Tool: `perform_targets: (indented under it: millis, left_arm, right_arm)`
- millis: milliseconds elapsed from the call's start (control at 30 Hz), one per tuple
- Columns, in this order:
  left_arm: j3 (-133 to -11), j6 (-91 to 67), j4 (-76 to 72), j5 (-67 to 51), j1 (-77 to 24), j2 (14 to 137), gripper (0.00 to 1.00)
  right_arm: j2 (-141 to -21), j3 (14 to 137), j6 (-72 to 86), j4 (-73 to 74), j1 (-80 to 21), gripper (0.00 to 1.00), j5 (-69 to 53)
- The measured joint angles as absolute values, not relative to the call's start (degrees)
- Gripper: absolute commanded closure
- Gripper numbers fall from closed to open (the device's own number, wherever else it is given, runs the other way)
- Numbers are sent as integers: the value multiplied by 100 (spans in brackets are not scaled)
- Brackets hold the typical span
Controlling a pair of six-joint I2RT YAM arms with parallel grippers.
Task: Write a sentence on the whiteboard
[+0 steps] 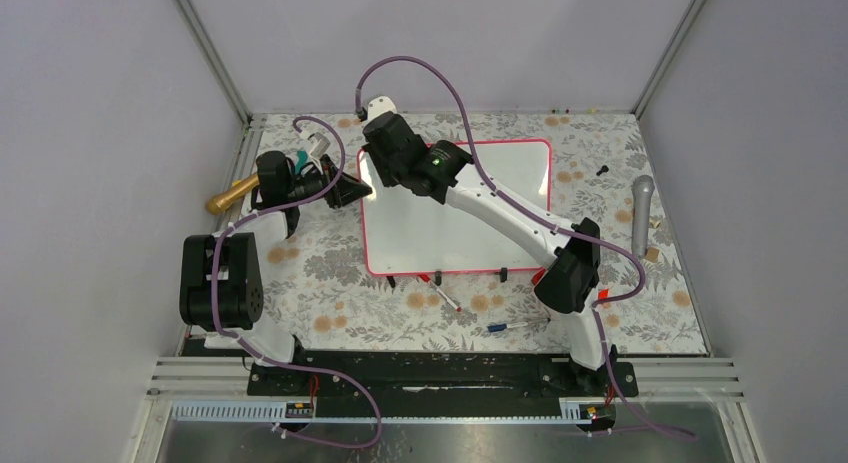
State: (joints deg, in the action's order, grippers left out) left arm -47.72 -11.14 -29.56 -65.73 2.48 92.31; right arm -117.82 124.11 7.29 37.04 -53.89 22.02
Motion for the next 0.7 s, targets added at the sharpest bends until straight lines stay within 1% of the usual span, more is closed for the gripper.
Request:
perform_targets:
  millis: [700]
  left_arm:
    - [-4772,-1092,-2947,-6573,242,9231,86]
  right_arm:
    - [-11867,12558,663,3721,-5389,100,2335]
